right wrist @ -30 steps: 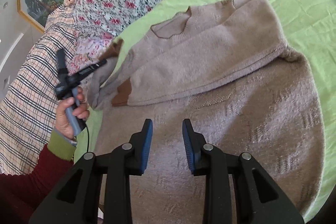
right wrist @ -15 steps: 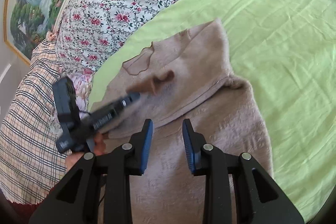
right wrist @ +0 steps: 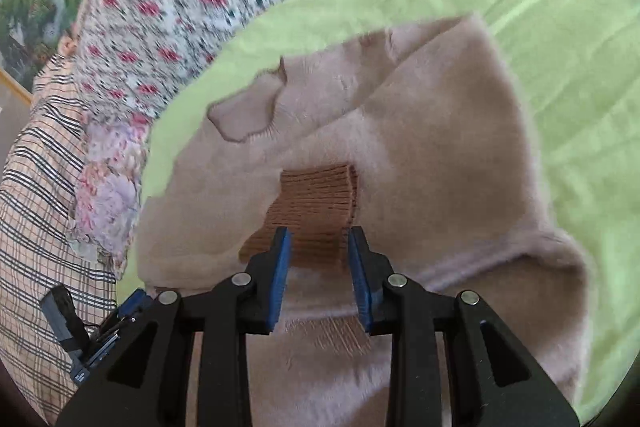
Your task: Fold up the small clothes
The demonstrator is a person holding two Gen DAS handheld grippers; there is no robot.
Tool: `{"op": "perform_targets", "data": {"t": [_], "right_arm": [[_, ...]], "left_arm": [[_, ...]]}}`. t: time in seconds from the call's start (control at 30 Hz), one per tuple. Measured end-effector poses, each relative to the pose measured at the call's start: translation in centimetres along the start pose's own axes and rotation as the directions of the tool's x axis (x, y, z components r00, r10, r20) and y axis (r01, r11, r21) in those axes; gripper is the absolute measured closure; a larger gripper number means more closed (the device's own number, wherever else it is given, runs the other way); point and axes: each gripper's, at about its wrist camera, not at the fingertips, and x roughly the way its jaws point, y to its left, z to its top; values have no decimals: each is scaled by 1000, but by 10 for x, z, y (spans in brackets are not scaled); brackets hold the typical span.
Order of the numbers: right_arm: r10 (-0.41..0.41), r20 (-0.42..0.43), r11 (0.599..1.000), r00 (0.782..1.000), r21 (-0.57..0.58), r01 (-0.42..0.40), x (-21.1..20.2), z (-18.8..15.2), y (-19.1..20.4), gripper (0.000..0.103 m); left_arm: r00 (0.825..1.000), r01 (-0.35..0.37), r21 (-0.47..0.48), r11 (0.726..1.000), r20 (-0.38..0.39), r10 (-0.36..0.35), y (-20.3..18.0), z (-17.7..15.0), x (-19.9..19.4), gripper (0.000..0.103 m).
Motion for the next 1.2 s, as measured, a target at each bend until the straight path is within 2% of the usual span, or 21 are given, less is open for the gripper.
{"op": "perform_targets", "data": {"t": [0.07, 0.13, 0.17, 0.2, 0.23, 0.27, 0.33, 0.37, 0.43, 0.5, 0.6, 0.63, 0.67, 0.73, 0.8, 0.9, 1.0, 1.07, 1.13, 1.17, 1.2], "right_arm": [[20, -26, 1000, 999, 5, -20, 15, 1, 5, 72], [34, -24, 999, 999, -2, -34, 21, 4, 11, 74], [40, -8, 999, 999, -13, -40, 19, 7, 17, 82], [60, 17, 998, 998, -26, -60, 12, 11, 26, 99], [82, 50, 996, 995, -40, -80, 3, 15, 33, 99], [113, 106, 992, 988, -66, -107, -14, 19, 43, 99], [181, 226, 980, 957, -122, -156, -56, 25, 60, 99], [220, 293, 972, 930, -148, -184, -82, 25, 64, 99], [207, 354, 974, 912, -159, -159, -104, 21, 56, 99], [141, 337, 985, 931, -146, -97, -99, 17, 41, 99], [25, 232, 997, 972, -80, -6, -62, 9, 6, 99], [3, 209, 997, 978, -72, 13, -56, 6, 1, 99], [-28, 190, 997, 981, -70, 42, -49, 2, -5, 100], [-29, 225, 995, 974, -87, 50, -55, -2, -5, 100], [-88, 263, 984, 961, -128, 125, -60, -5, 0, 100], [-144, 147, 976, 979, -143, 165, -37, -5, -7, 100], [-161, 123, 968, 979, -174, 181, -33, -11, -8, 98], [-152, 123, 969, 981, -177, 172, -37, -13, -11, 97], [-145, 123, 971, 982, -172, 165, -40, -14, -10, 97], [-151, 123, 971, 981, -168, 171, -42, -14, -9, 97], [-164, 131, 970, 978, -158, 184, -44, -14, -7, 97]], "left_arm": [[999, -33, -56, 998, -27, 32, 23, 0, 10, 37], [998, -36, -98, 995, -49, 31, 36, 4, 23, 37], [998, -40, -104, 994, -50, 35, 38, 9, 29, 37], [998, -50, -105, 993, -44, 45, 38, 14, 31, 37], [998, -62, -104, 993, -38, 58, 38, 21, 35, 37], [997, -73, -102, 992, -33, 70, 37, 29, 40, 38], [994, -112, -101, 989, -20, 110, 38, 39, 45, 53], [990, -139, -111, 984, -12, 139, 40, 42, 45, 61], [981, -187, -159, 969, 15, 192, 44, 41, 38, 65], [984, -160, -209, 965, 44, 172, 46, 33, 29, 65], [982, -169, -214, 962, 41, 182, 44, 21, 26, 65], [982, -175, -219, 960, 37, 187, 45, 19, 27, 65], [984, -161, -232, 959, 34, 174, 48, 18, 26, 65], [988, -136, -244, 960, 42, 150, 50, 17, 23, 65], [990, -127, -236, 963, 34, 139, 51, 17, 26, 65], [996, -92, -231, 969, -1, 95, 53, 17, 28, 65], [998, 54, -204, 978, -7, -56, 58, 11, 16, 64], [984, 175, -204, 963, -4, -180, 66, 11, 6, 63], [974, 221, -203, 954, -1, -225, 72, 24, 1, 47], [969, 239, -201, 950, -8, -246, 75, 34, 4, 36], [967, 249, -203, 947, -13, -256, 76, 46, 8, 35]]}}
